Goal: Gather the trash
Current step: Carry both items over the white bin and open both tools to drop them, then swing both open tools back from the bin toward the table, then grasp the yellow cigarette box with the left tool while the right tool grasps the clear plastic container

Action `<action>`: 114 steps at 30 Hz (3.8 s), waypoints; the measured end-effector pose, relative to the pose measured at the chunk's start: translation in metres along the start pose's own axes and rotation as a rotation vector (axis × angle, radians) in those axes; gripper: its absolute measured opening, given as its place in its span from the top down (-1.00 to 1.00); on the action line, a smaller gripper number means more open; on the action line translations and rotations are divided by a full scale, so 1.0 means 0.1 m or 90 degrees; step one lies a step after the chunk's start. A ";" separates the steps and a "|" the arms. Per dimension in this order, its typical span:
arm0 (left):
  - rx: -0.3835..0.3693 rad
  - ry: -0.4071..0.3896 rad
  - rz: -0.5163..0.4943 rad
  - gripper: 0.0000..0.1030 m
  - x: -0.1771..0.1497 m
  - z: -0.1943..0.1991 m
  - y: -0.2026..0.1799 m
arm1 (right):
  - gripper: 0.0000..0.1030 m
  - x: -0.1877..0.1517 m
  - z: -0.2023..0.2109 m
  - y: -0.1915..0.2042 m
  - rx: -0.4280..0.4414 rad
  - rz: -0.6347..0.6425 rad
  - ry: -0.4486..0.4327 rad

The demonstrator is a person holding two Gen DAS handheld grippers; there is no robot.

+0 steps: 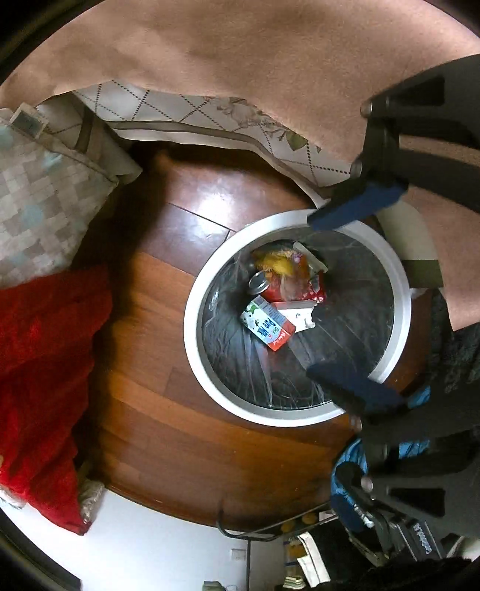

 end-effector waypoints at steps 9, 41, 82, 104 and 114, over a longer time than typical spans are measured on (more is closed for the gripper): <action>0.055 -0.071 -0.004 -0.98 -0.08 0.28 0.08 | -1.00 -0.26 0.29 0.12 -0.062 0.043 -0.009; 0.044 -0.265 -0.098 -0.98 -0.74 2.18 -0.65 | -1.00 -1.24 2.57 0.06 0.044 0.037 -0.230; -0.047 -0.082 -1.079 -0.86 -1.34 0.09 -6.61 | -0.58 -1.51 2.73 -6.31 -0.115 -0.372 -0.113; -0.092 -0.011 -1.088 -0.42 -1.35 0.22 -6.57 | -0.11 -1.53 2.68 -5.98 -0.094 -0.359 -0.079; -0.069 0.017 -1.133 -0.58 -1.51 0.11 -6.73 | -0.11 -1.41 2.68 -6.03 -0.102 -0.357 -0.076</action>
Point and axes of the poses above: each gripper's, at about its wrist camera, not at the fingertips, and z roughly against the way its jaws point, y to its left, x to its top, the point moved 3 cm from there along -z, roughly the way its jaws point
